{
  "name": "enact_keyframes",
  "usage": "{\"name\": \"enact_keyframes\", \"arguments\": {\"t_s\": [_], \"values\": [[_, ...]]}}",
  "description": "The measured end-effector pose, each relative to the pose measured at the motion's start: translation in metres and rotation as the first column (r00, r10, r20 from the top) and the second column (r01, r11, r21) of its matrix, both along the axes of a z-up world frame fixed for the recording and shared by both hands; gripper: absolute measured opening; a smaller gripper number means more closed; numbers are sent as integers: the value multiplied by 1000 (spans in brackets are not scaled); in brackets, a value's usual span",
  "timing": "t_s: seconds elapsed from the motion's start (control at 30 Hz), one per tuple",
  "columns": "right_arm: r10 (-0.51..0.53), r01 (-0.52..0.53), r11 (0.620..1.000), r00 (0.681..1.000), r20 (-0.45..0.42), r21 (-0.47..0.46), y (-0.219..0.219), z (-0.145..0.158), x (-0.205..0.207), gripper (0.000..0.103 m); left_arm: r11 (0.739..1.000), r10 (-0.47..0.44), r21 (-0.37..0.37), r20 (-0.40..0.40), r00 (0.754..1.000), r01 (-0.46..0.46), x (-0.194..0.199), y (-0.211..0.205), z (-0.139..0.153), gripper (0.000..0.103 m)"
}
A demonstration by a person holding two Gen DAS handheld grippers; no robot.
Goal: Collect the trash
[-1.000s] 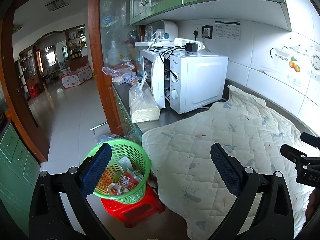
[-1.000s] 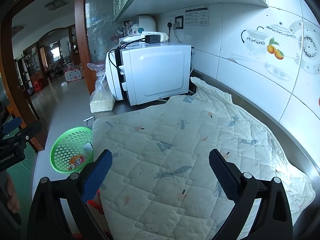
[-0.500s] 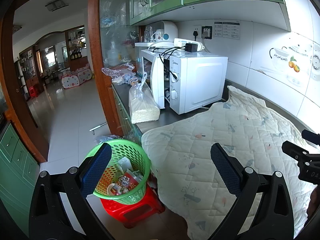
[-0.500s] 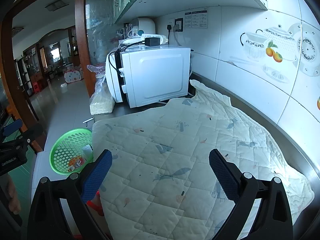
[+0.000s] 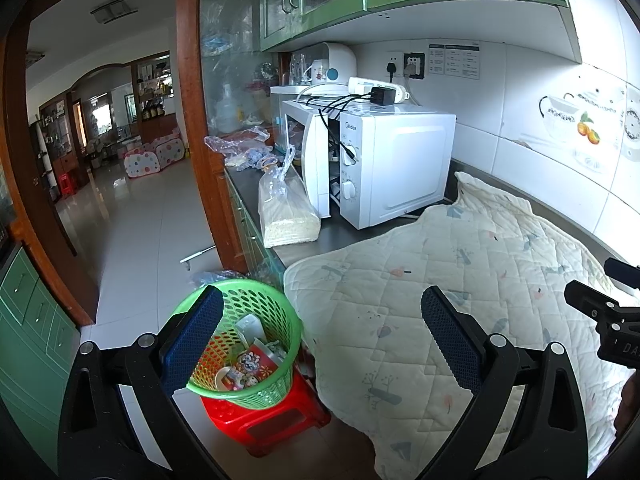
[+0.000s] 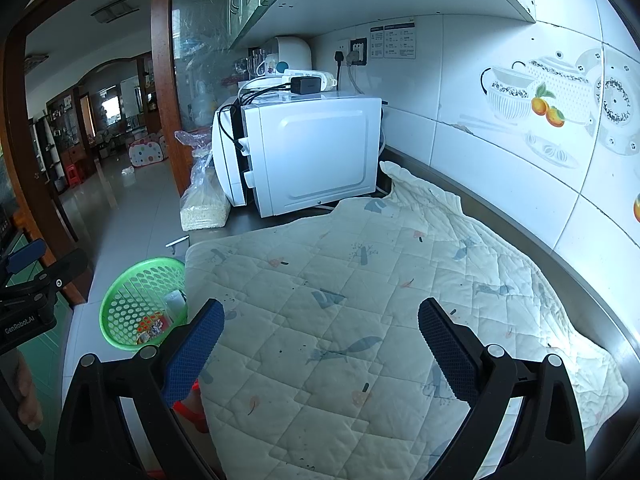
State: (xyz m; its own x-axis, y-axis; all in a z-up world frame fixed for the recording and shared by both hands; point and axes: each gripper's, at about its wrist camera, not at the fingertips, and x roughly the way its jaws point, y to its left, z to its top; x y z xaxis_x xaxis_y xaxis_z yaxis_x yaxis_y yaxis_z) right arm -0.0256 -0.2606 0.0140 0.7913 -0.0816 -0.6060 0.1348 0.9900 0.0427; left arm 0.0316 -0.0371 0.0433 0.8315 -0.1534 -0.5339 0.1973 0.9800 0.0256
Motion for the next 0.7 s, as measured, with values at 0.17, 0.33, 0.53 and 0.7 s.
{"name": "enact_keyframes", "arguments": {"t_s": [0.17, 0.33, 0.53, 0.7], "values": [[0, 0, 1000, 1000, 1, 0, 0, 0, 0, 94, 1000, -1, 0, 1, 1000, 1, 0, 0, 0, 98], [0, 0, 1000, 1000, 0, 0, 0, 0, 0, 94, 1000, -2, 0, 0, 1000, 2, 0, 0, 0, 98], [-1, 1, 1000, 1000, 3, -1, 0, 1, 0, 94, 1000, 0, 2, 13, 1000, 0, -1, -1, 1, 98], [-1, 1, 1000, 1000, 3, -1, 1, 1, 0, 94, 1000, -4, 5, 25, 1000, 4, -2, -2, 5, 98]]}}
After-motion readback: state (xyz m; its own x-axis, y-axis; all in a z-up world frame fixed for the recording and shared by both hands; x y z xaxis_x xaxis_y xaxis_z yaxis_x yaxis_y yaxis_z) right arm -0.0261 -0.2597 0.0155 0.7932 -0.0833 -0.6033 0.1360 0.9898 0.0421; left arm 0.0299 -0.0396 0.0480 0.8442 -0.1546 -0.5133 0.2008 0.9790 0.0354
